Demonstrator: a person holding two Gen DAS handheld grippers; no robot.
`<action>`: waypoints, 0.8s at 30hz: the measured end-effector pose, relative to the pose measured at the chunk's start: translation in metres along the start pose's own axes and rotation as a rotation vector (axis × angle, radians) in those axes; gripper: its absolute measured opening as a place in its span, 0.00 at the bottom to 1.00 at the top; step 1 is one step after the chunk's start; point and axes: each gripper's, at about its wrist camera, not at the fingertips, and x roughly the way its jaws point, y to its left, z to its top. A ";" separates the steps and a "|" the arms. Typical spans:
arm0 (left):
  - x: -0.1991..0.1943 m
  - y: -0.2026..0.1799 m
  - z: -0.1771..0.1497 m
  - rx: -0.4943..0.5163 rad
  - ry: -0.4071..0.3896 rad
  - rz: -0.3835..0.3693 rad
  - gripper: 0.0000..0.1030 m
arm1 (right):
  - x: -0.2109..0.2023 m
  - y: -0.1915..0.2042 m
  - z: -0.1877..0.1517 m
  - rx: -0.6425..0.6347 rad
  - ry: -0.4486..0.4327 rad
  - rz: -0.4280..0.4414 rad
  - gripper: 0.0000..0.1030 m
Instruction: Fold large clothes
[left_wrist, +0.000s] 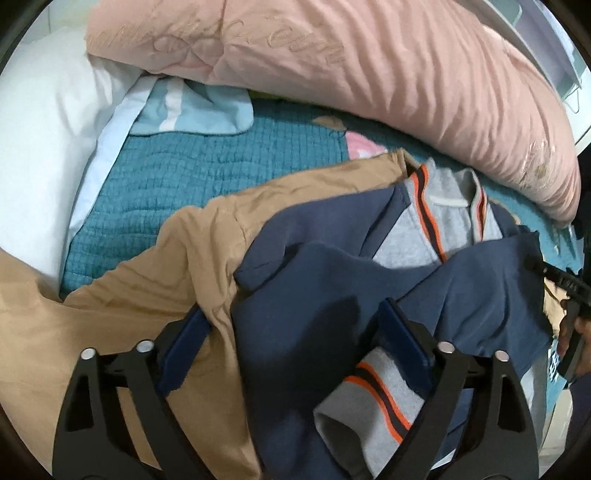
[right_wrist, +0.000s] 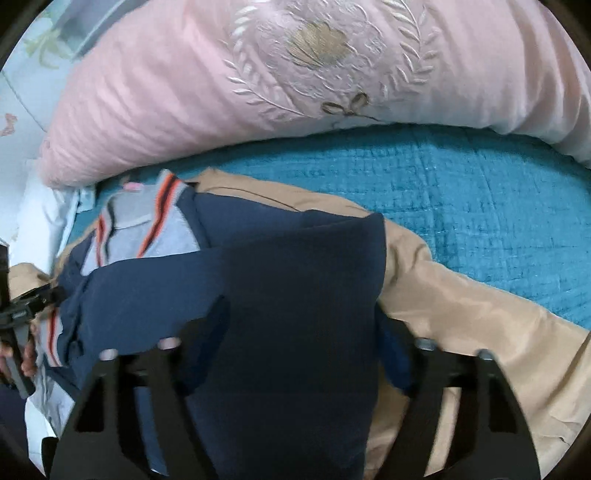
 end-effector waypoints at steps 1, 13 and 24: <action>0.002 0.005 0.001 -0.004 0.010 -0.009 0.79 | 0.001 0.001 0.000 -0.016 0.013 0.005 0.50; -0.006 0.020 -0.003 -0.018 0.033 0.005 0.34 | 0.010 -0.004 0.003 -0.032 0.013 0.014 0.34; -0.017 0.020 -0.004 -0.015 -0.056 0.025 0.35 | 0.013 -0.008 0.002 -0.028 0.024 0.025 0.35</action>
